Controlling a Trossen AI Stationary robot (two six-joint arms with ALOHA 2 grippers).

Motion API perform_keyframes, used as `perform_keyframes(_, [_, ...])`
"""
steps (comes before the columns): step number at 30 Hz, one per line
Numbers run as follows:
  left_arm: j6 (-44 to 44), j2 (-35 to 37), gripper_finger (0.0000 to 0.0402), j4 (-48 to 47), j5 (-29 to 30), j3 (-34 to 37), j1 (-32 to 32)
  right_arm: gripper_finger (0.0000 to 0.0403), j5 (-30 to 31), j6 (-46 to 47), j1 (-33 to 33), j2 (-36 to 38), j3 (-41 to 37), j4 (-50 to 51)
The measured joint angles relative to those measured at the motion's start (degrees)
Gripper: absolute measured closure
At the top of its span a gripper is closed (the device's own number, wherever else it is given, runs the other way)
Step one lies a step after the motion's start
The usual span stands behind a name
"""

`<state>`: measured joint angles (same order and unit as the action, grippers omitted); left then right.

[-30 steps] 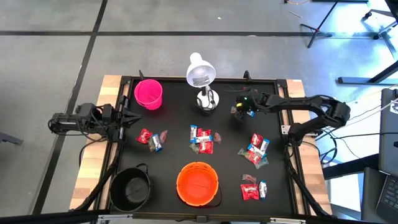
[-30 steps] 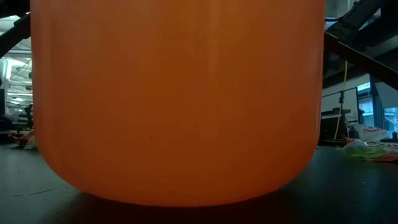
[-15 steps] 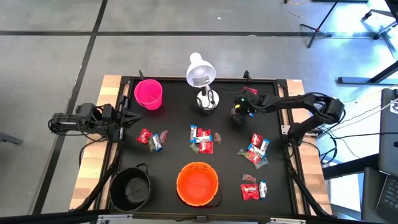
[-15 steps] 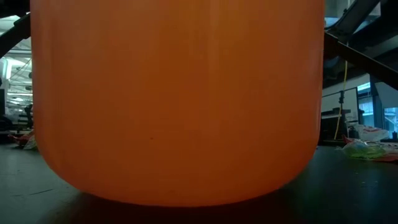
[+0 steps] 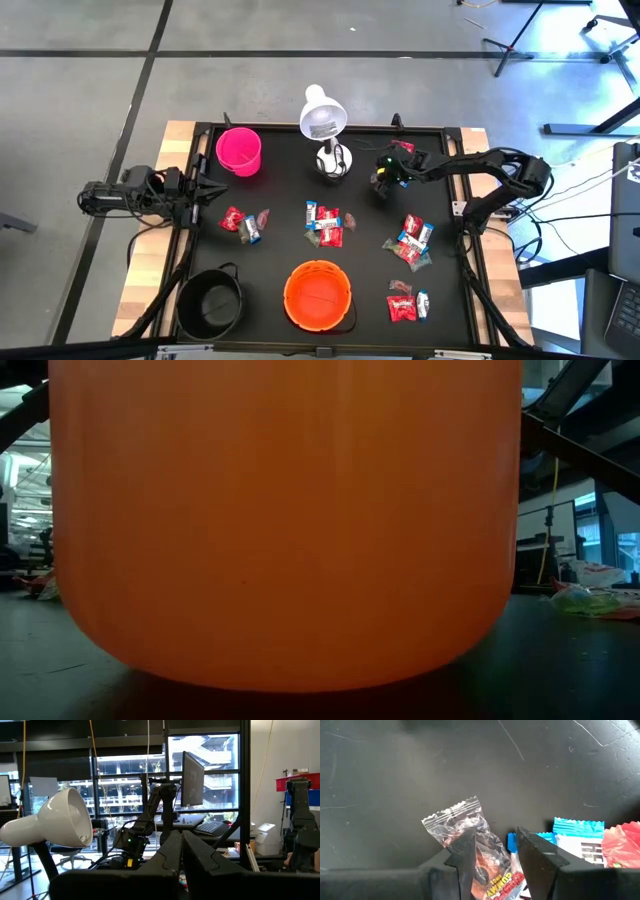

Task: Sort candy
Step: Put the orange candy into the pink bucket

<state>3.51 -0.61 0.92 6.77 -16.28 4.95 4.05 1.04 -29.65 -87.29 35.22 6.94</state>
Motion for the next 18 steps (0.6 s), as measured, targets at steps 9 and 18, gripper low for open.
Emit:
perform_keyframes(9, [0.01,0.0,0.0395,-0.01,0.0,0.0,0.0,0.035,-0.59,-0.04,0.05,-0.06,-0.07,-0.29])
perform_keyframes(18, [0.0,-0.01,0.0395,-0.01,0.01,0.01,0.0,0.0382,-0.43,-0.06,0.04,-0.09,-0.11,-1.14])
